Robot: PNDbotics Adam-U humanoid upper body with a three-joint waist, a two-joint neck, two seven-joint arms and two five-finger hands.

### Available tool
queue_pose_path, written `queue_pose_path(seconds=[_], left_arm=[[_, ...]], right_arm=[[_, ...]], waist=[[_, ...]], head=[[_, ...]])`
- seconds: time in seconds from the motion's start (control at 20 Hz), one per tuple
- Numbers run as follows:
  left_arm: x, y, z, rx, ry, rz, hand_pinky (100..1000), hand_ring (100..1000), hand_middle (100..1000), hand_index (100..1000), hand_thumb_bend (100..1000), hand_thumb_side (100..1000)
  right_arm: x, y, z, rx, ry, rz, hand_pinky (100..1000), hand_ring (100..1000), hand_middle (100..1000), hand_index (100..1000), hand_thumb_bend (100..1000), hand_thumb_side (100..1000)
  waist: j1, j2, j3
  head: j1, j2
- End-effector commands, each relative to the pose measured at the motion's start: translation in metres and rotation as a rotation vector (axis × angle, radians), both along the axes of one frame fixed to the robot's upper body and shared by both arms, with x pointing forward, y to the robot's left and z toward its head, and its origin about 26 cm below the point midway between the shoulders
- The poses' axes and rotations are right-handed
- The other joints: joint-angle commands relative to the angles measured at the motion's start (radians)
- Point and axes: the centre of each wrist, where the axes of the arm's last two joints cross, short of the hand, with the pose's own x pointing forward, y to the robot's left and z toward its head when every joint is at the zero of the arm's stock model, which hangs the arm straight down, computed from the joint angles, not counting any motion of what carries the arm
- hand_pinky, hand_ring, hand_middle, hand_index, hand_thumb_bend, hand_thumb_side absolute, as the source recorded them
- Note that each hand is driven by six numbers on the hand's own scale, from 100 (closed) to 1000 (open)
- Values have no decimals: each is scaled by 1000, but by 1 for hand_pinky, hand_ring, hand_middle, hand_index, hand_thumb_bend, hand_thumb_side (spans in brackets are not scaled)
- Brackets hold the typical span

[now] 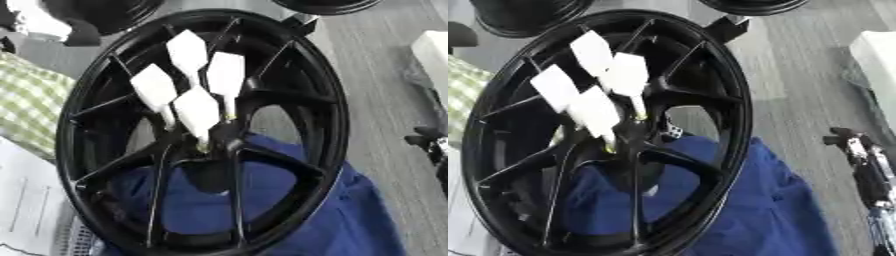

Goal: Pull the pin out of the wheel hub.

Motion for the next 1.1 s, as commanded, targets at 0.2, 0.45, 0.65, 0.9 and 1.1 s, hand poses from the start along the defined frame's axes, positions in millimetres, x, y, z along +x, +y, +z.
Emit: queue_pose_path(seconds=[0.2,0.45,0.65,0.9,1.1], left_arm=[[11,-11,-2,169,-29,-88,850,812,768,865,571,395],[16,-6,-4,179,-36,-91,853,789,740,850,569,394],[14,3,-2,143,-20,-123,847,754,703,832,508,430],[4,2,-6,133,9,-190,846,743,691,822,481,440],[-10,1,-12,143,30,-238,846,741,695,827,487,432]], right_arm=[[2,-6,11,-27,-12,10,1000,795,566,743,100,747],[2,-6,11,-30,-11,11,1000,795,566,743,100,750],[3,-5,12,-39,-13,14,1000,795,566,743,100,751],[4,-4,14,-41,-15,18,1000,795,567,743,100,751],[5,-4,15,-43,-17,22,1000,795,567,743,100,750]], waist=[[-4,-28,-6],[-1,-26,-7],[4,-19,-13],[7,-16,-19],[8,-15,-23]], head=[[5,-13],[-4,-21],[-14,-31],[-18,-34],[-25,-40]])
